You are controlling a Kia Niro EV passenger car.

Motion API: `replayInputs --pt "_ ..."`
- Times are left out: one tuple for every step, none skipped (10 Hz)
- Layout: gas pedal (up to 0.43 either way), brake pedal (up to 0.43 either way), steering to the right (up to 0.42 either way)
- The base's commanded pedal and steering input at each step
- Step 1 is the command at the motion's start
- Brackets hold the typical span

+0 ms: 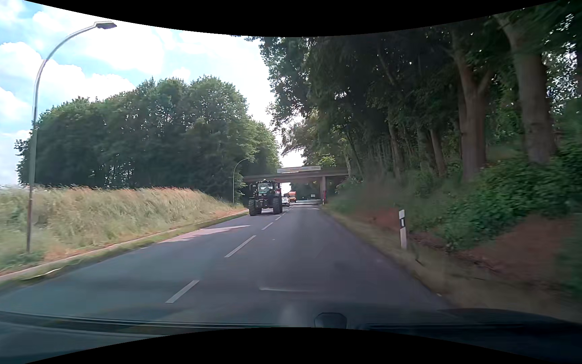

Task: Follow the waypoints while adhering to traffic rules and regulations

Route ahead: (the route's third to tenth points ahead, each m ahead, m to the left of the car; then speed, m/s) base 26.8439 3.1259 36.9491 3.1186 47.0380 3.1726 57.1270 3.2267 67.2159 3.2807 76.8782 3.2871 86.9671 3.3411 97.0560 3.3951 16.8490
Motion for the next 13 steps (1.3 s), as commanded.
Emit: replayInputs --pt "0.228 0.0 -0.002" --pt "0.228 0.0 -0.001" --pt "0.228 0.0 -0.002" --pt "0.228 0.0 -0.002" --pt "0.228 0.0 -0.002" --pt "0.228 0.0 -0.002" --pt "0.228 0.0 -0.002" --pt "0.228 0.0 -0.003" --pt "0.228 0.0 -0.003" --pt "0.228 0.0 -0.004" --pt "0.228 0.0 -0.003" --pt "0.228 0.0 -0.004" --pt "0.228 0.0 -0.004"
